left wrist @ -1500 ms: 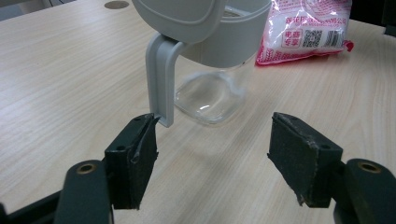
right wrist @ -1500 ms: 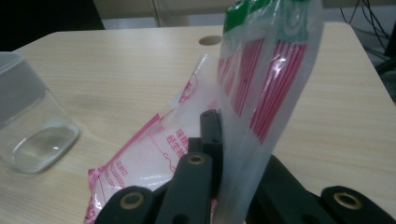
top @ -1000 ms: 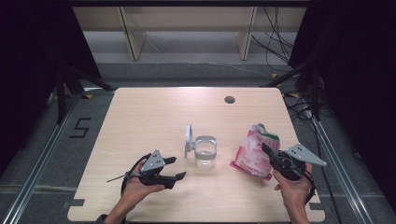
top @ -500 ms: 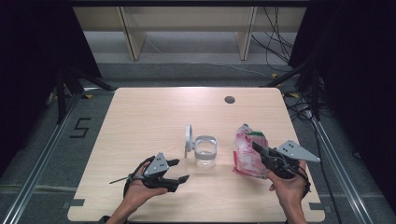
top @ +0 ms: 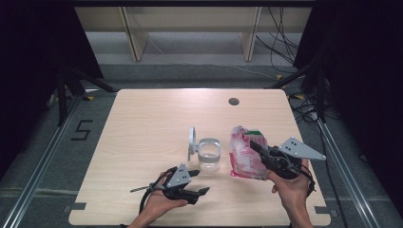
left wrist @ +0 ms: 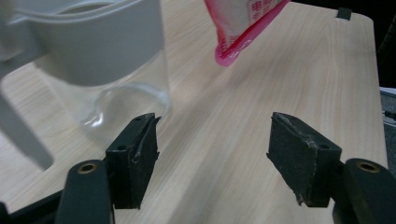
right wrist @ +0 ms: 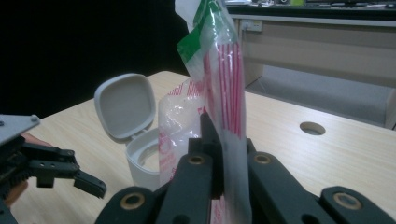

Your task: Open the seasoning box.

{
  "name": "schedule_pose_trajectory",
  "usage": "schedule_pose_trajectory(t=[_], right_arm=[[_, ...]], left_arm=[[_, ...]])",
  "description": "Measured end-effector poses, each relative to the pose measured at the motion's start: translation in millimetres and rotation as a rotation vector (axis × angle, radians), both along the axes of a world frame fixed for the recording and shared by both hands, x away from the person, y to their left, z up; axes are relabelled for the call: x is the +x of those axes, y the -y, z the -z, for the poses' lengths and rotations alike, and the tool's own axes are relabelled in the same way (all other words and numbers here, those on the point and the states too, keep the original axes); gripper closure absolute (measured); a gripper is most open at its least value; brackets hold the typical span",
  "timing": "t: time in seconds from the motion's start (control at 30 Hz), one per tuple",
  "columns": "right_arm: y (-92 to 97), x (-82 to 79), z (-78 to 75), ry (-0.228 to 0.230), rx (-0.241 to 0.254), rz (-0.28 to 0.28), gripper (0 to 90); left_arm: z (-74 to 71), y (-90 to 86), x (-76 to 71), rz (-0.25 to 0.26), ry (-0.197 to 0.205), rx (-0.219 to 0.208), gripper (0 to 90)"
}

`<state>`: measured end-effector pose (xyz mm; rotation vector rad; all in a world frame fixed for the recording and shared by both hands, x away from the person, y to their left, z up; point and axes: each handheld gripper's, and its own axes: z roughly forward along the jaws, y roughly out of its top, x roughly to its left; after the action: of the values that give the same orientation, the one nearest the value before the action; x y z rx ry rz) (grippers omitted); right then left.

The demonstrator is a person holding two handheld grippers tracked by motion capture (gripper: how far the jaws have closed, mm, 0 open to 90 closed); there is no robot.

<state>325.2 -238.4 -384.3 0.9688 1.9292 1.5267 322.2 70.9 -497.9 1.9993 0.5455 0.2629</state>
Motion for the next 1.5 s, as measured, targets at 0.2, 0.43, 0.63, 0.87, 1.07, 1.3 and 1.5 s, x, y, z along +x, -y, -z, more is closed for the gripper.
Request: schedule_pose_trajectory(t=[0.2,0.43,0.63,0.87,1.07,1.3,1.5], right_arm=[[-6.1,-2.4,-9.2,0.011,-0.002,-0.017,90.0],[-12.1,-5.1,-13.6,0.008,0.028,-0.045,90.0],[-19.6,-9.0,-17.2,0.025,0.014,-0.062,90.0],[-25.6,-11.8,-19.4,0.024,0.028,-0.096,90.0],[-27.4,-11.4,-19.8,0.027,0.02,-0.093,90.0],[-23.6,-5.1,-21.4,0.01,0.016,-0.059,90.0],[-24.4,9.8,-26.5,0.005,0.016,-0.03,90.0]], left_arm=[[1.0,22.3,3.5,0.007,0.014,-0.015,32.4],[6.9,49.4,9.8,0.018,0.074,0.028,33.1],[11.3,61.0,13.5,0.011,0.078,0.02,34.5],[11.9,71.0,15.9,-0.01,0.083,-0.022,40.5],[9.5,75.6,14.0,-0.003,0.134,-0.016,58.3],[9.8,87.4,14.6,-0.063,0.168,-0.031,72.1],[8.8,99.6,12.8,-0.112,0.123,-0.085,73.8]])
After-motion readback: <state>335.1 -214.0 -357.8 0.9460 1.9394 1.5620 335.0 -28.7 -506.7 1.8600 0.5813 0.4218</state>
